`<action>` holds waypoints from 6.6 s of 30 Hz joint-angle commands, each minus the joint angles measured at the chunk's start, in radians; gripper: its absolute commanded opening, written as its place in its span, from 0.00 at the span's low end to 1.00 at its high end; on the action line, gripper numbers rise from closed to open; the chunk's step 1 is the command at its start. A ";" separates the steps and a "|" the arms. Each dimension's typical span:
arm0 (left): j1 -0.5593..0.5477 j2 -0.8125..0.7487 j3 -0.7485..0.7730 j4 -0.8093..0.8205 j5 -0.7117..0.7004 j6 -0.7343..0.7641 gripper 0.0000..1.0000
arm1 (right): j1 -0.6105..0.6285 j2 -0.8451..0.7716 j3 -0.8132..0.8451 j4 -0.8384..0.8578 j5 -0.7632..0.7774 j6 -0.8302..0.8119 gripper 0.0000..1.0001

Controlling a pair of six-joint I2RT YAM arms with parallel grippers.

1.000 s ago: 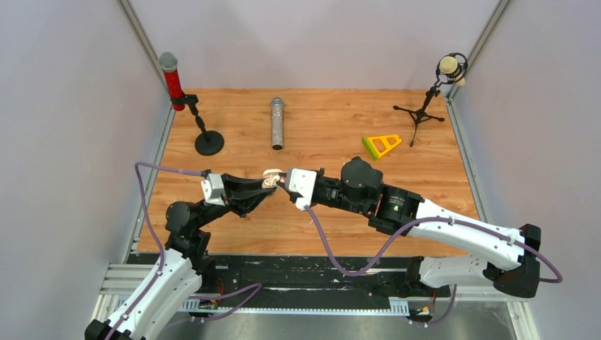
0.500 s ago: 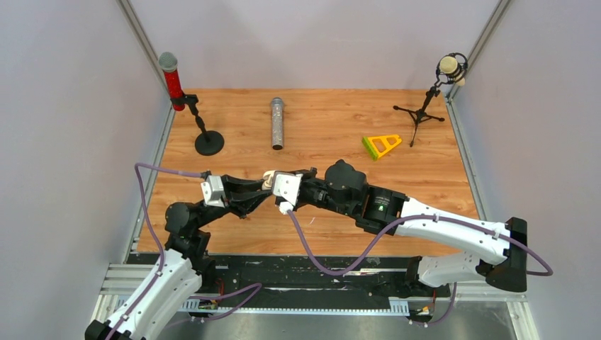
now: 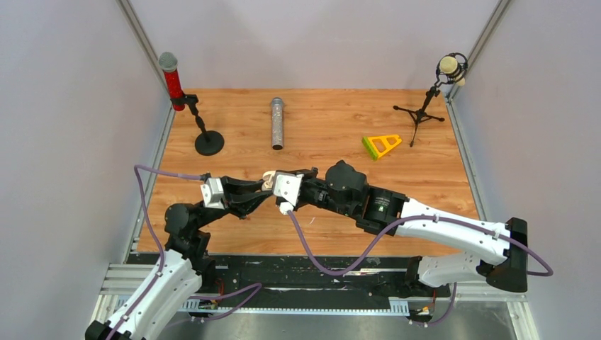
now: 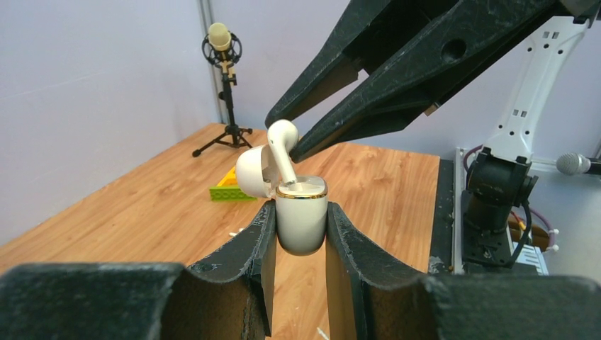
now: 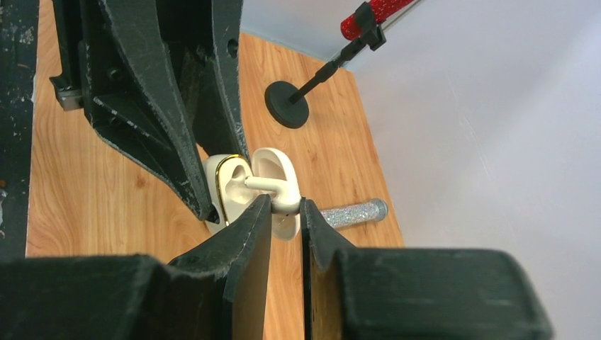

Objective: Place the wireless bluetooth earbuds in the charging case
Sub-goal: Place the earbud in the charging case, then pick up the earbud from the center of the board.

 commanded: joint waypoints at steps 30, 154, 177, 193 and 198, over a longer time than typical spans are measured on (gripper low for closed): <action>0.004 -0.006 -0.010 0.101 0.024 0.032 0.00 | -0.005 -0.019 -0.043 0.059 -0.019 -0.125 0.00; 0.005 -0.044 0.022 0.027 -0.148 -0.043 0.00 | -0.883 0.730 0.187 -0.367 -0.095 1.160 0.39; 0.005 -0.047 0.023 0.023 -0.152 -0.038 0.00 | -0.645 0.663 0.113 -0.423 -0.276 0.641 0.16; 0.005 -0.054 0.019 0.033 -0.141 -0.041 0.00 | -0.411 0.385 -0.028 -0.467 -0.127 0.440 0.55; 0.005 -0.059 0.020 0.032 -0.141 -0.039 0.00 | -0.409 0.315 -0.035 -0.402 -0.096 0.770 0.53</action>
